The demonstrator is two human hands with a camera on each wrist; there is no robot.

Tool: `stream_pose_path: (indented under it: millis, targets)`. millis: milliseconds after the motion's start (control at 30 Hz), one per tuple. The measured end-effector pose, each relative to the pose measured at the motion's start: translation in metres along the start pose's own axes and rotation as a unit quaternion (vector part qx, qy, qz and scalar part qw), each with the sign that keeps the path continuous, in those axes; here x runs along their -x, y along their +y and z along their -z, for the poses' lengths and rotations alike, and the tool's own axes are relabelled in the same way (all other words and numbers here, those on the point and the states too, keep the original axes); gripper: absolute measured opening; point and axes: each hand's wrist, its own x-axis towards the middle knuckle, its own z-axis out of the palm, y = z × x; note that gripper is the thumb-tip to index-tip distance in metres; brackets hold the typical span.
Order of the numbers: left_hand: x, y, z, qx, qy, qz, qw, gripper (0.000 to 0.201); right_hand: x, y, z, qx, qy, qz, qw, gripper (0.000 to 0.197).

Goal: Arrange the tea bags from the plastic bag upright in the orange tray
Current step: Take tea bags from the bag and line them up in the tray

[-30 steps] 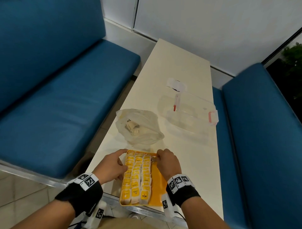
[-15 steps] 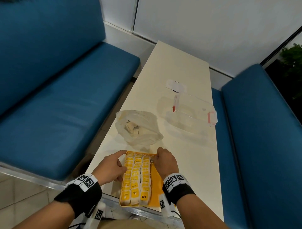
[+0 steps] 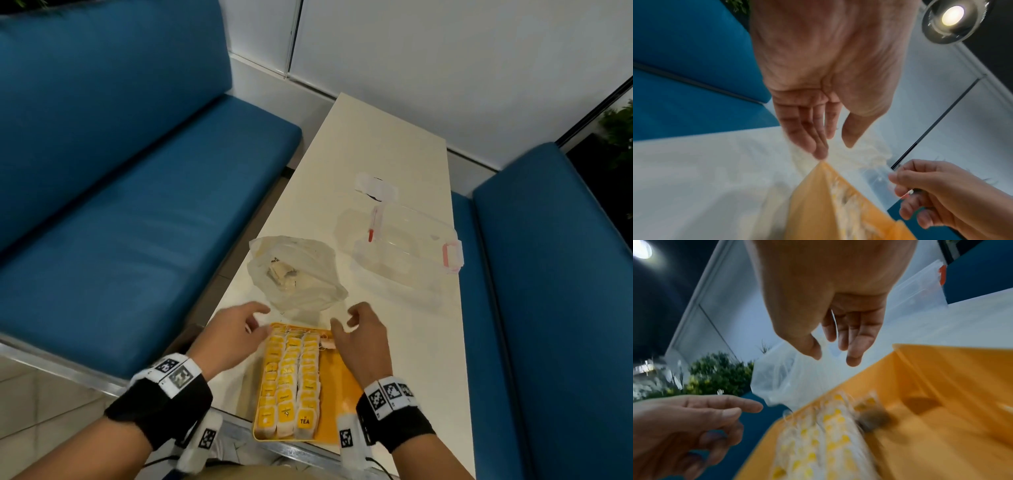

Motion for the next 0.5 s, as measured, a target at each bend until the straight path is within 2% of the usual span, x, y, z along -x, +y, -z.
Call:
stream_pose_path:
  millis: [33,100,167,267,333,400,500]
  targets:
    - [-0.004,0.010,0.007,-0.002,0.038,-0.031,0.999,0.029,-0.004,-0.008,0.007,-0.035,0.018,0.000,0.999,0.040]
    - [-0.018,0.028,0.015,-0.012,0.085,-0.104,0.991,0.020,-0.018,-0.021,0.012,-0.074,0.013,-0.011,0.997,0.051]
    - [-0.036,0.040,0.016,-0.054,0.073,-0.148,0.985,0.021,-0.035,-0.029,0.008,-0.084,-0.013,-0.021,0.996,0.046]
    - [-0.059,0.048,0.020,-0.126,0.036,-0.115,0.985,0.031,-0.052,-0.037,0.002,-0.093,-0.022,-0.032,0.995,0.013]
    - [-0.068,0.051,0.032,-0.124,0.039,-0.081,0.988,0.037,-0.059,-0.047,0.009,-0.091,0.005,-0.005,0.996,0.014]
    - [-0.072,0.054,0.045,-0.114,0.059,-0.082,0.988,0.037,-0.066,-0.057,0.021,-0.106,0.047,0.034,0.993,0.013]
    - [-0.073,0.061,0.055,-0.135,0.048,-0.080,0.986,0.044,-0.075,-0.067,0.030,-0.112,0.053,0.054,0.991,0.012]
